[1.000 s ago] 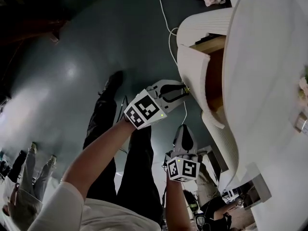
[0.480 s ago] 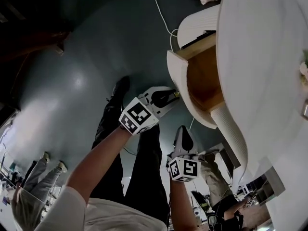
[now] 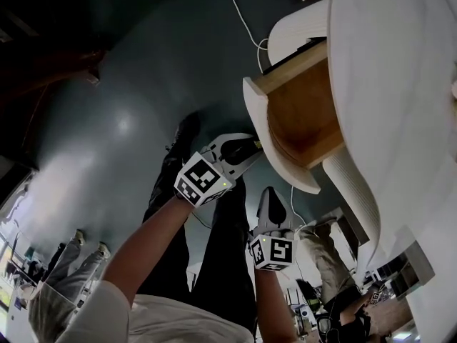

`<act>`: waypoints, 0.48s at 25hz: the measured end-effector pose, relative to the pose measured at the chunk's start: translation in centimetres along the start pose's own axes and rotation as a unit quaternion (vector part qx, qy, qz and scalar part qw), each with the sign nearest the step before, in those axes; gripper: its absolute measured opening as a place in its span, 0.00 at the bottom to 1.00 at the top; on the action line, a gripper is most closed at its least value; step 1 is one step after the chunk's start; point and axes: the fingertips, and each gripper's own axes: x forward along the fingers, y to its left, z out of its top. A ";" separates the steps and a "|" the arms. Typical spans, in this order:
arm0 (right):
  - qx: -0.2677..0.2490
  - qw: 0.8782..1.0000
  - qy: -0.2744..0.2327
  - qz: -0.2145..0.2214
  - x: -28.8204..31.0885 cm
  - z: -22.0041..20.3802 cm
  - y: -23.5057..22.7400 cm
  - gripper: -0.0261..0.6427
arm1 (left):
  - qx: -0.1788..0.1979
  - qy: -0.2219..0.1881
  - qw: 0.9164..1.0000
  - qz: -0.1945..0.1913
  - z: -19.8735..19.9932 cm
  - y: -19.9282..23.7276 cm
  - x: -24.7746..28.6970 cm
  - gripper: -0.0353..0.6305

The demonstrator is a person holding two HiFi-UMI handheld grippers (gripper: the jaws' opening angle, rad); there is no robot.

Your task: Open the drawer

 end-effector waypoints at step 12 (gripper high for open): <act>0.007 1.000 -0.003 -0.005 -0.5 -0.3 1.5 0.06 | -0.003 0.039 0.999 0.003 -2.3 -0.2 -3.3 0.21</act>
